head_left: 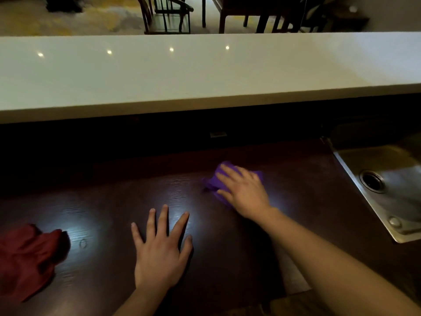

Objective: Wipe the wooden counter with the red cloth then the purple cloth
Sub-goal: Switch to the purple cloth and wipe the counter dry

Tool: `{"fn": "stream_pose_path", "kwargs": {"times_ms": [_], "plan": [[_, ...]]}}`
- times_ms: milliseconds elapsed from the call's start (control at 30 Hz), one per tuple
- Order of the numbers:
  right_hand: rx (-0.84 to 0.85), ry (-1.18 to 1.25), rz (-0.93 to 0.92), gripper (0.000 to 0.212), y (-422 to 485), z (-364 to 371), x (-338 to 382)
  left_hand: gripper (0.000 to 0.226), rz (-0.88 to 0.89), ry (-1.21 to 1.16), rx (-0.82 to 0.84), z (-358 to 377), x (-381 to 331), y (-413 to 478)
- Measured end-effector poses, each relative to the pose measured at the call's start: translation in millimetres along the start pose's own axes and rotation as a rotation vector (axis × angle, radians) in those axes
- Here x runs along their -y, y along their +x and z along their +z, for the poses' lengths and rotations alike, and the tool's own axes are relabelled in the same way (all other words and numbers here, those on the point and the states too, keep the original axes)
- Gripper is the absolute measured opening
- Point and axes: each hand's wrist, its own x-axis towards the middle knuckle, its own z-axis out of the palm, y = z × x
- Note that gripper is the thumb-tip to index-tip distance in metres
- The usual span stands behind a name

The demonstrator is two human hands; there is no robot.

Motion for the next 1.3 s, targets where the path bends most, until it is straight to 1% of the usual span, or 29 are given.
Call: {"fn": "stream_pose_path", "kwargs": {"times_ms": [33, 100, 133, 167, 200, 233, 267, 300, 367, 400, 433, 467, 500, 533, 567, 633, 700, 767, 833, 867, 900, 967, 1033, 1067, 1100, 1133, 1200, 1233, 1300], "plan": [[-0.002, -0.025, 0.061, 0.050, 7, -1, -17, 0.056, 0.000, 0.000, 0.002, 0, 0, 0], [0.006, -0.001, 0.328, 0.049, 27, -3, -39, 0.057, 0.001, 0.006, 0.000, 1, 0, 1], [0.011, 0.055, 0.463, 0.049, 40, -4, -38, 0.057, -0.001, 0.009, 0.001, 1, 0, 1], [0.003, 0.100, 0.556, 0.050, 52, -6, -29, 0.057, -0.003, 0.010, 0.003, 2, 0, 1], [-0.010, 0.115, 0.586, 0.050, 62, -6, -13, 0.057, -0.003, 0.009, 0.006, 2, 0, 1], [-0.010, 0.121, 0.558, 0.050, 68, -6, 7, 0.057, 0.000, 0.011, 0.008, 1, -1, 1], [-0.002, 0.133, 0.484, 0.050, 72, -6, 31, 0.058, 0.001, 0.015, 0.011, 0, -1, 2], [0.006, 0.139, 0.379, 0.051, 72, -5, 56, 0.058, -0.003, 0.019, 0.018, 0, -1, 2], [0.049, 0.108, 0.105, 0.051, 61, 2, 104, 0.056, 0.003, 0.024, 0.021, 1, -1, 1], [0.074, 0.083, -0.022, 0.052, 51, 5, 119, 0.054, 0.013, 0.025, 0.015, 1, 0, 1], [0.083, 0.081, -0.109, 0.052, 44, 6, 122, 0.054, 0.018, 0.027, 0.009, 0, 0, 1], [0.081, 0.093, -0.155, 0.052, 40, 5, 112, 0.054, 0.017, 0.026, 0.006, 0, 1, 1], [0.070, 0.074, -0.148, 0.052, 37, 2, 93, 0.055, 0.012, 0.019, 0.000, 1, 1, 1], [0.070, 0.035, -0.102, 0.052, 34, 0, 68, 0.056, 0.008, 0.010, -0.008, 0, 1, 1], [0.077, -0.004, -0.012, 0.052, 29, -2, 39, 0.057, 0.006, 0.002, -0.015, 0, 1, 0], [0.109, -0.049, 0.235, 0.051, 9, -10, -21, 0.057, 0.003, -0.002, -0.014, 0, 1, 0], [0.118, -0.023, 0.439, 0.052, -23, -18, -63, 0.058, 0.000, -0.005, -0.011, -1, 0, 1], [0.080, 0.030, 0.557, 0.051, -50, -20, -70, 0.058, -0.002, -0.011, -0.007, -2, -1, 1], [0.046, 0.060, 0.614, 0.049, -66, -18, -45, 0.058, -0.001, -0.016, -0.005, -4, -2, 0], [0.042, 0.067, 0.612, 0.048, -73, -18, -24, 0.059, 0.001, -0.014, -0.003, -5, -2, 0], [0.039, 0.063, 0.564, 0.048, -80, -16, -1, 0.059, 0.003, -0.013, 0.001, -5, -1, 0], [0.025, 0.044, 0.347, 0.048, -105, -9, 38, 0.060, 0.008, -0.021, 0.008, -5, 0, 0], [0.056, 0.045, 0.125, 0.050, -130, -9, 38, 0.060, 0.010, -0.028, 0.012, -7, 1, 0], [0.079, 0.026, 0.087, 0.050, -138, -12, 20, 0.060, 0.013, -0.030, 0.017, -7, 1, 1], [0.093, -0.016, 0.120, 0.050, -143, -15, -4, 0.061, 0.015, -0.033, 0.022, -8, 2, 0], [0.105, -0.050, 0.230, 0.048, -146, -19, -30, 0.061, 0.018, -0.040, 0.027, -9, 2, -1], [0.149, -0.025, 0.552, 0.048, -146, -31, -75, 0.059, 0.024, -0.082, 0.039, -12, 4, -1], [0.157, 0.028, 0.667, 0.048, -146, -34, -85, 0.057, 0.027, -0.126, 0.045, -14, 5, -1], [0.125, 0.047, 0.760, 0.049, -145, -32, -75, 0.053, 0.041, -0.222, 0.048, -20, 12, -2]]}}
